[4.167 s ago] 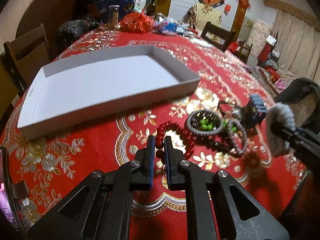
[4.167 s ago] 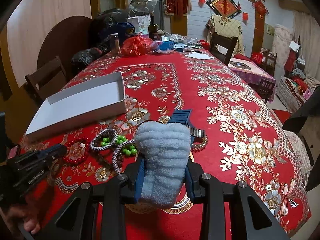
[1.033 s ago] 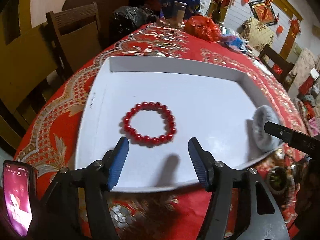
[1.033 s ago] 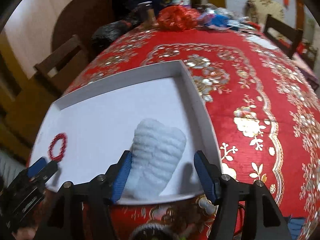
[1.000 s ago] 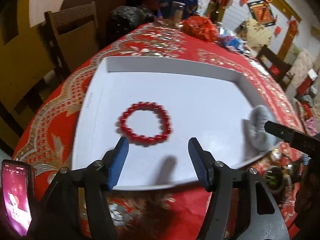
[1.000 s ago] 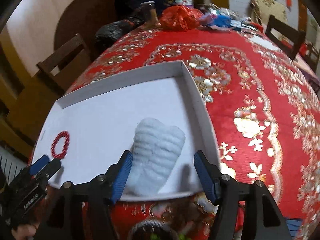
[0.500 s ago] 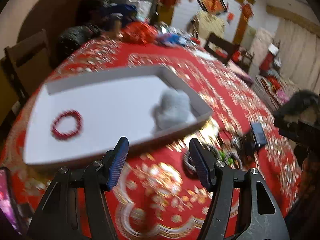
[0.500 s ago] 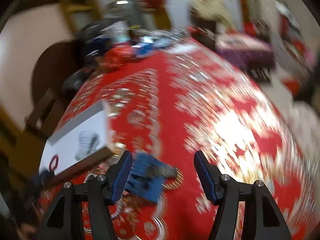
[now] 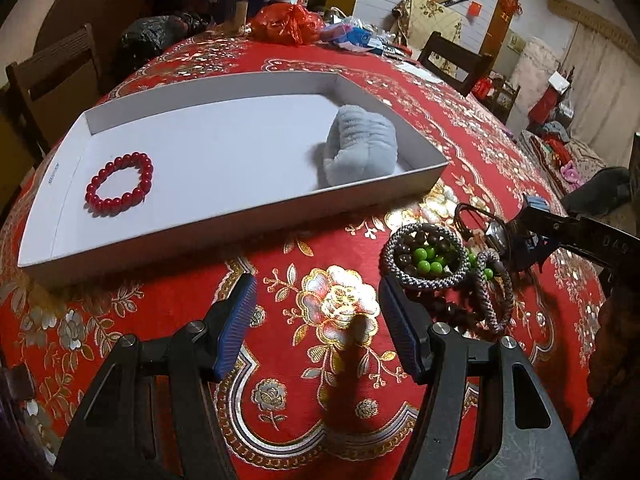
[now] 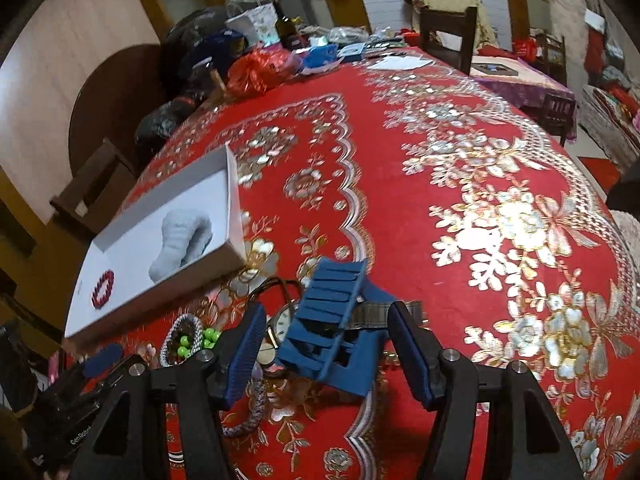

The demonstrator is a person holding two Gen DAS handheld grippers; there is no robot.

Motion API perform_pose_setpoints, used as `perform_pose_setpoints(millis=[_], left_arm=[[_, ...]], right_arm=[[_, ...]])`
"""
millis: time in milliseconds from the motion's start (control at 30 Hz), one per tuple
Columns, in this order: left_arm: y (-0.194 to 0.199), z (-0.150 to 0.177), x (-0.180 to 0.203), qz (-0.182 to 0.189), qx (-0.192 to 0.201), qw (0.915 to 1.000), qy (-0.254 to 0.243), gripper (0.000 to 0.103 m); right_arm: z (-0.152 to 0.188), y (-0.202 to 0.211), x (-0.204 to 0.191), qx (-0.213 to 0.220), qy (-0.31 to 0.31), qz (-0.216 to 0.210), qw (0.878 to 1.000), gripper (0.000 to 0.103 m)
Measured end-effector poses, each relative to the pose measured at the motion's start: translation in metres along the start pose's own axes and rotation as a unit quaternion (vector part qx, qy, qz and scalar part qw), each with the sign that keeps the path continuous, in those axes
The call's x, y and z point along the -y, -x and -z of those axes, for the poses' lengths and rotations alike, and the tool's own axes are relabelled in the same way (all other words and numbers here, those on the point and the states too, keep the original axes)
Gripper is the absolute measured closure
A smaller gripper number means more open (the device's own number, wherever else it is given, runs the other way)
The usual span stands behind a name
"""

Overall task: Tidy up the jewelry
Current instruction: 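Grasp the blue hair clip with the right tool while left approaches grey bracelets, then close the left tool on the grey beaded bracelets with green beads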

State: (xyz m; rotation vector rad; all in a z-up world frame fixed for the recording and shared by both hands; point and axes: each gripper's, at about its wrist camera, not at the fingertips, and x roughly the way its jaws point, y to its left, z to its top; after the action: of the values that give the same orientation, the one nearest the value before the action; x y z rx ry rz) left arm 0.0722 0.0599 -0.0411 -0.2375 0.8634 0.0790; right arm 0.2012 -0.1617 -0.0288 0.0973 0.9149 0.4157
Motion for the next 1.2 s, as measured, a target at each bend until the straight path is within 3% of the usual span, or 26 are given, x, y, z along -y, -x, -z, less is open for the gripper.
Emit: perform_pose_setpoints(millis=[33,133,233,400,633,867,1000,1067,1167,1200], left_arm=[[-0.001,-0.001,0.001,-0.003,-0.001,1.0,-0.003,0.04],[-0.002,-0.001,0.003,-0.008,-0.003,0.9999,-0.01,0.04],[-0.003,-0.001,0.004,-0.012,-0.004,0.9998,-0.014,0.04],[-0.003,0.0,0.005,-0.001,-0.003,0.9999,-0.016,0.04],[0.006,-0.009,0.029,0.035,0.03,0.996,-0.076,0.04],[-0.011,-0.017,0.053,0.059,0.012,0.9854,-0.159,0.04],[-0.018,-0.017,0.061,0.073,0.004,0.9809,-0.18,0.041],[-0.022,-0.015,0.065,0.073,-0.006,0.9797,-0.187,0.046],[-0.025,-0.015,0.07,0.072,-0.014,0.9774,-0.198,0.063],[-0.026,-0.014,0.07,0.068,-0.018,0.9769,-0.202,0.075]], right_arm=[[0.0,0.0,-0.003,0.004,0.01,0.008,1.0,0.05],[0.002,-0.002,-0.008,0.006,0.032,0.025,0.999,0.068],[0.004,0.003,-0.001,0.005,0.012,0.012,1.0,0.077],[0.005,0.035,0.017,0.04,-0.054,-0.061,0.996,0.078],[0.011,0.065,0.049,0.083,-0.163,-0.155,0.971,0.078],[0.011,0.076,0.046,0.099,-0.164,-0.166,0.967,0.078],[0.012,0.078,0.049,0.101,-0.166,-0.162,0.967,0.078],[0.013,0.077,0.049,0.1,-0.167,-0.162,0.967,0.078],[0.013,0.077,0.048,0.1,-0.162,-0.158,0.969,0.078],[0.014,0.077,0.048,0.099,-0.162,-0.158,0.969,0.078]])
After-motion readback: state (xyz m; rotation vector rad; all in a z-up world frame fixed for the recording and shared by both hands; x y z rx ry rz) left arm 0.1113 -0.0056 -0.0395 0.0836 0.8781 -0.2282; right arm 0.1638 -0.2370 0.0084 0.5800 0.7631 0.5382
